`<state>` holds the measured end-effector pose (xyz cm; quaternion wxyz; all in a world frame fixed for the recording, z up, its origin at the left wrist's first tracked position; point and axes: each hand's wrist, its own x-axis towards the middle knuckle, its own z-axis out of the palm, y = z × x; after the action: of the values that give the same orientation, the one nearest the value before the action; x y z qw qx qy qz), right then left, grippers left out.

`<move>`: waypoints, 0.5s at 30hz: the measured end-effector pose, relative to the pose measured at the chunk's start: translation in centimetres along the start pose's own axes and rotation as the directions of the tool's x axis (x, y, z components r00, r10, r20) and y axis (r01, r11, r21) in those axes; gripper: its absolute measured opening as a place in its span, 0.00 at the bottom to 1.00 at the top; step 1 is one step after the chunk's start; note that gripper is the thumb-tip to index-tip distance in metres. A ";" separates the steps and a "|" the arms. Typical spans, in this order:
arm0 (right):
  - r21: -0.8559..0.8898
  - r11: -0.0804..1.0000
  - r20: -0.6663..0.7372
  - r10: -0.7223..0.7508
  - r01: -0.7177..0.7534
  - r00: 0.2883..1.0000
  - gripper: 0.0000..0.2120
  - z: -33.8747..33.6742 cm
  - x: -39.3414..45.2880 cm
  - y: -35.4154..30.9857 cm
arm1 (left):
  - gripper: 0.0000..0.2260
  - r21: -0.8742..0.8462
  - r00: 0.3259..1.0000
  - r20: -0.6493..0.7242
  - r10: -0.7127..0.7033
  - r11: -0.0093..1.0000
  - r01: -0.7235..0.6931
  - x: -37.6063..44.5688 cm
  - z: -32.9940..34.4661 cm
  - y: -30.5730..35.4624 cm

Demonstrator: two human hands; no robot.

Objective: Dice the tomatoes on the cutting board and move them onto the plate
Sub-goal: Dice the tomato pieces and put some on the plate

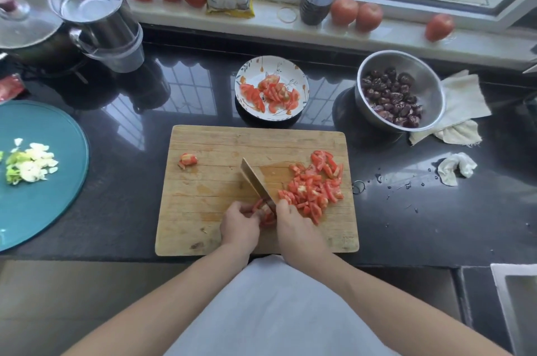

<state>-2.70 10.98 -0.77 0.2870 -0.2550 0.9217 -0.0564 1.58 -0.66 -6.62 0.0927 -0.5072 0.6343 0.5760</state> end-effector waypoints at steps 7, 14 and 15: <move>-0.022 0.999 0.069 0.051 -0.050 0.996 0.14 1.4 -3.2 2.9 | 0.06 -0.023 0.999 0.011 -0.035 0.999 0.035 0.1 0.1 0.0; 0.135 0.991 -0.022 0.023 -0.019 0.999 0.14 -0.7 0.2 -0.1 | 0.06 -0.038 0.999 -0.003 -0.032 0.999 0.032 -0.3 0.3 0.2; 0.119 0.993 -0.013 0.020 -0.018 1.000 0.15 -0.5 -0.2 0.4 | 0.06 -0.043 0.999 -0.006 -0.032 0.999 0.031 -0.3 0.3 0.2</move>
<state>-2.98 11.41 -0.39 0.2955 -0.2281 0.9211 -0.1105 1.41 -0.24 -6.35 0.0887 -0.5209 0.6140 0.5863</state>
